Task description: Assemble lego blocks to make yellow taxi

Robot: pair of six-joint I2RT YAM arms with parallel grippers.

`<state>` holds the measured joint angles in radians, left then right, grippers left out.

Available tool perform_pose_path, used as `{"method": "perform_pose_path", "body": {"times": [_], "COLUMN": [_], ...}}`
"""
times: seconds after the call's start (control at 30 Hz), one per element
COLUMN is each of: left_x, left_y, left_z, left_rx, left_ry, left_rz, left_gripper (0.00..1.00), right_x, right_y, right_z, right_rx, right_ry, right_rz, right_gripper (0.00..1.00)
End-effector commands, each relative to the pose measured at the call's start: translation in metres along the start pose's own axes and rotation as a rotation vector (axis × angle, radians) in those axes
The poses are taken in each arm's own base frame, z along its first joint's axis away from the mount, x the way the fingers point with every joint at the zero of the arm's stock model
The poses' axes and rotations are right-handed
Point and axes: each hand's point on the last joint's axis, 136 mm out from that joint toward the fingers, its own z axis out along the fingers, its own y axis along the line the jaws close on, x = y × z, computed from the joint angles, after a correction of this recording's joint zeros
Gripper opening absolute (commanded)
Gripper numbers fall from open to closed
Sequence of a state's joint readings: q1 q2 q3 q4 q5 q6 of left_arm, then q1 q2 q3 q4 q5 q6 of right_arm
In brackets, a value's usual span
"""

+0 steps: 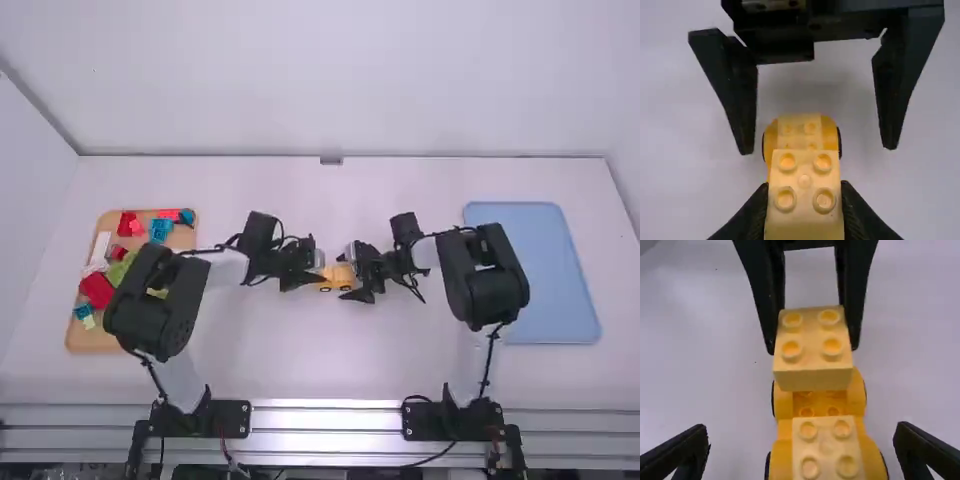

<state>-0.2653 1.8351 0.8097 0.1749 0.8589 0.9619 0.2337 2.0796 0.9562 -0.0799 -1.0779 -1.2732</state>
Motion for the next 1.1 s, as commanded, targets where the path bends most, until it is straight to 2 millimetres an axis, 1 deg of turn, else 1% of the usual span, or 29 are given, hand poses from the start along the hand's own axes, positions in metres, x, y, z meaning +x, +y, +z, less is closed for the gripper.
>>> {"method": "perform_pose_path", "body": {"times": [0.0,0.17,0.23,0.27,0.4,0.53,0.6,0.7,0.77,0.9,1.0,1.03,1.07], "left_x": [0.003,0.003,0.004,0.004,0.005,0.003,0.004,0.001,0.003,0.004,0.008,0.006,0.006], "left_y": [-0.006,-0.011,-0.011,-0.011,-0.005,-0.004,-0.003,-0.003,-0.002,-0.004,-0.002,-0.005,-0.005], "left_z": [-0.003,0.001,0.001,0.0,-0.001,0.003,0.003,0.003,0.003,0.006,0.008,0.01,0.01], "left_rx": [-0.009,-0.027,-0.036,-0.035,-0.036,-0.03,-0.026,-0.018,-0.023,-0.015,-0.014,0.007,0.009], "left_ry": [-0.018,-0.041,-0.043,-0.042,-0.048,-0.05,-0.055,-0.071,-0.063,-0.064,-0.061,-0.07,-0.071], "left_rz": [-0.05,-0.002,-0.016,-0.019,-0.029,-0.055,-0.061,-0.057,-0.061,-0.06,-0.068,-0.072,-0.073], "left_gripper": [0.1,0.1,0.1,0.09,0.07,0.06,0.06,0.05,0.05,0.04,0.04,0.04,0.04], "right_x": [-0.005,0.002,0.007,0.008,0.003,0.004,0.008,0.01,0.011,0.011,0.012,0.013,0.014], "right_y": [-0.001,-0.006,-0.009,-0.012,-0.014,-0.014,-0.016,-0.016,-0.015,-0.015,-0.014,-0.013,-0.013], "right_z": [0.002,0.005,0.01,0.014,0.015,0.017,0.017,0.017,0.017,0.017,0.019,0.021,0.021], "right_rx": [-0.011,0.0,-0.001,-0.006,-0.032,-0.028,-0.017,-0.013,-0.014,-0.015,-0.016,-0.018,-0.018], "right_ry": [-0.04,-0.051,-0.087,-0.132,-0.202,-0.191,-0.166,-0.155,-0.156,-0.156,-0.149,-0.139,-0.137], "right_rz": [-0.016,-0.022,0.005,0.031,0.056,0.035,0.037,0.041,0.044,0.045,0.046,0.046,0.046], "right_gripper": [0.98,0.99,0.98,0.99,0.98,0.99,0.99,0.93,0.85,0.79,0.61,0.54,0.54]}}
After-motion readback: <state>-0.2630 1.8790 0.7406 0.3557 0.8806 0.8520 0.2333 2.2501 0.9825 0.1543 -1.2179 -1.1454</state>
